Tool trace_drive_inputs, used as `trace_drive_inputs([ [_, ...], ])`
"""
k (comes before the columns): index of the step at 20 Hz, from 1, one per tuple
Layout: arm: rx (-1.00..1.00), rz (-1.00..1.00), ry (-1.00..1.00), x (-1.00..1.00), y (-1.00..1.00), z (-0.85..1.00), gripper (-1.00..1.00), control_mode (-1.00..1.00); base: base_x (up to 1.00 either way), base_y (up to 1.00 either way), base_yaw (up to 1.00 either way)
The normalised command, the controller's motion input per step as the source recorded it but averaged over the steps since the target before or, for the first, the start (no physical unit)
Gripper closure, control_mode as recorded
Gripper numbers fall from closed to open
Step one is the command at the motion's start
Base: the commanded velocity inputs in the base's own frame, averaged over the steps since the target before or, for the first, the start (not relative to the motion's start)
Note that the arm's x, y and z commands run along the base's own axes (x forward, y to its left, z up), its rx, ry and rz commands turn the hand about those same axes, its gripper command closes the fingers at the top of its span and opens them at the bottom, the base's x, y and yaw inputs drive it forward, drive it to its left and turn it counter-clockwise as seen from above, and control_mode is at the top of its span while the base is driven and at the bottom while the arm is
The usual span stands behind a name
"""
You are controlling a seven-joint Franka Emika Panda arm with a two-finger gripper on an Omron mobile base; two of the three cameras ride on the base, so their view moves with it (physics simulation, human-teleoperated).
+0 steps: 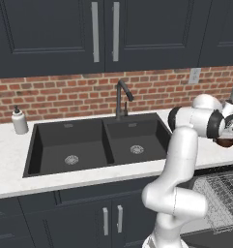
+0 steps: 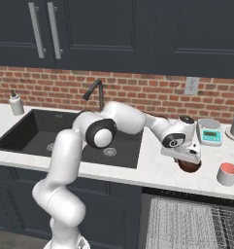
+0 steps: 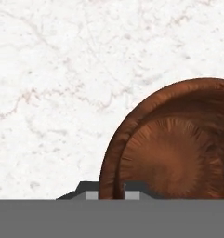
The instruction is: Pick up the cup and bowl from the counter, place them in the dishwasher, and close the dishwasher door.
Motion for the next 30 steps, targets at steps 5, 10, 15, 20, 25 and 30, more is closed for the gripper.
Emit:
trace_drive_inputs([
  [5, 0.0, 0.24, -0.09, -0.93, 0.41, 0.0, 1.0, -1.0, 0.0, 0.0, 0.0],
  [10, 0.0, 0.27, -0.12, -1.0, 0.42, 0.0, 1.0, -1.0, 0.0, 0.0, 0.0],
  [15, -0.04, 0.2, -0.09, -0.99, 0.27, -0.07, 1.0, -1.0, 0.0, 0.0, 0.0],
  [20, -0.09, 0.09, 0.0, -0.73, 0.11, -0.11, 1.0, -1.0, 0.0, 0.0, 0.0],
  [25, -0.02, 0.02, 0.0, -0.39, 0.0, -0.04, 1.0, -1.0, 0.0, 0.0, 0.0],
  [30, 0.0, 0.0, -0.12, -0.38, -0.09, 0.0, 1.0, -1.0, 0.0, 0.0, 0.0],
])
